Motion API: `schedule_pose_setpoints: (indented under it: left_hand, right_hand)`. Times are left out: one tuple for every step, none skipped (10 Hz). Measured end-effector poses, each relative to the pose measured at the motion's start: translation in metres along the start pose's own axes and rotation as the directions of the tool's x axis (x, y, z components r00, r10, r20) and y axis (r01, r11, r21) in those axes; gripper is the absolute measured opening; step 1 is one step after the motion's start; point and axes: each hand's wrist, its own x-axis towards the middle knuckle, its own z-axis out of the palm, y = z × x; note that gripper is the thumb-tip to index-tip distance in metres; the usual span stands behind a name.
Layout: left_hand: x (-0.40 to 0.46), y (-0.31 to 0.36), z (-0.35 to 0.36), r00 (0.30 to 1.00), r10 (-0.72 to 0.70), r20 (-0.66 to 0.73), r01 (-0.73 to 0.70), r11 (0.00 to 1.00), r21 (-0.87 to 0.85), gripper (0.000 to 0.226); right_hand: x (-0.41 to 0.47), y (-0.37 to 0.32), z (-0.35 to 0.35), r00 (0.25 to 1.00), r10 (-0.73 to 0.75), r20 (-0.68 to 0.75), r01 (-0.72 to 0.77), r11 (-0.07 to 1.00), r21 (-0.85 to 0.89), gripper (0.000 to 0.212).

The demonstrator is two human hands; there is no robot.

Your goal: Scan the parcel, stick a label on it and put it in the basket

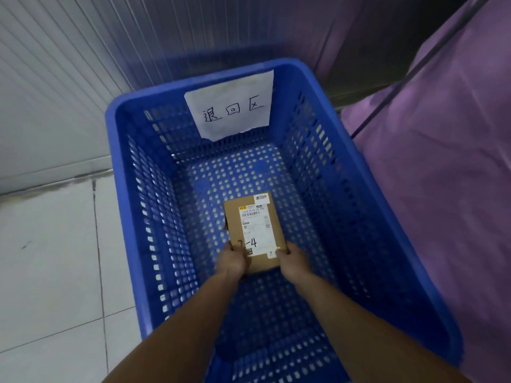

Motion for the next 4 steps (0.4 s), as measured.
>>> schedule_pose_setpoints:
  left_hand:
    - [-0.011, 0.012, -0.005, 1.0, -0.01, 0.002, 0.01, 0.981, 0.194, 0.039]
    - [-0.041, 0.03, -0.021, 0.994, 0.096, 0.06, -0.111, 0.917, 0.382, 0.046]
    - [-0.104, 0.071, -0.056, 0.965, 0.178, 0.191, -0.258, 0.77, 0.583, 0.056]
    - [-0.176, 0.133, -0.095, 0.916, 0.31, 0.255, -0.387, 0.521, 0.761, 0.075]
  right_hand:
    - [-0.007, -0.002, -0.01, 0.999, 0.041, 0.001, -0.041, 0.998, -0.037, 0.057]
    - [-0.036, -0.015, -0.026, 0.999, 0.032, 0.033, -0.032, 0.999, -0.017, 0.066]
    - [-0.096, -0.055, -0.063, 0.996, -0.067, 0.055, 0.072, 0.994, -0.085, 0.063]
    - [-0.173, -0.116, -0.114, 0.966, -0.247, 0.075, 0.255, 0.957, -0.137, 0.035]
